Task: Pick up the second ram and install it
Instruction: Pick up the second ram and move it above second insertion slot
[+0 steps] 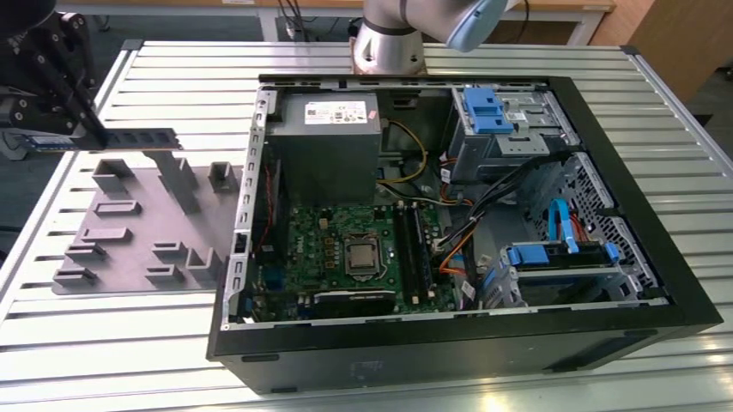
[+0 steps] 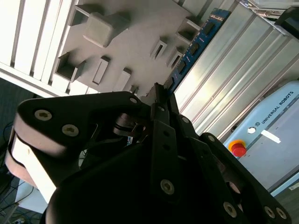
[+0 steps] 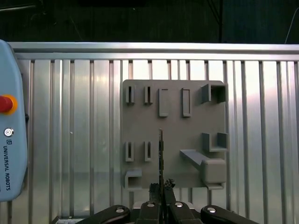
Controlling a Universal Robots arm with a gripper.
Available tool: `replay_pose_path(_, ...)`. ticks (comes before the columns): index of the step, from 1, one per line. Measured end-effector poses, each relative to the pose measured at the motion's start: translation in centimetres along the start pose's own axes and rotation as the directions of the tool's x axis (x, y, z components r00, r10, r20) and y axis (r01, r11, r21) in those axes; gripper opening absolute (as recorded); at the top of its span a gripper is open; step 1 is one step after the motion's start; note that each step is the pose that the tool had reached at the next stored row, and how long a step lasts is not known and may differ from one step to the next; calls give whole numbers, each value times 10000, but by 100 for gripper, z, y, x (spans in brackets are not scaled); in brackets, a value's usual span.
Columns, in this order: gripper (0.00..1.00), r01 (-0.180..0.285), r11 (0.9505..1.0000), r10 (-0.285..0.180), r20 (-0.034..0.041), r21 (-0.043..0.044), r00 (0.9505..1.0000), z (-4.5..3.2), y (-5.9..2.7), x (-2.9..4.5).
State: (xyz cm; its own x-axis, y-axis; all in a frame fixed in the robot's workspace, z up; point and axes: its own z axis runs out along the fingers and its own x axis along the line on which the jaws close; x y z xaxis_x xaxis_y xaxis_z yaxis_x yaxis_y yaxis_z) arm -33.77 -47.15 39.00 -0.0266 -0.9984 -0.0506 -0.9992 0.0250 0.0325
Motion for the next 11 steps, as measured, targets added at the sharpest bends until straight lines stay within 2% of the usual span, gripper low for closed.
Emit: replay_pose_path(11,14,0,10000,0,0,0,10000,-2,-65,-2)
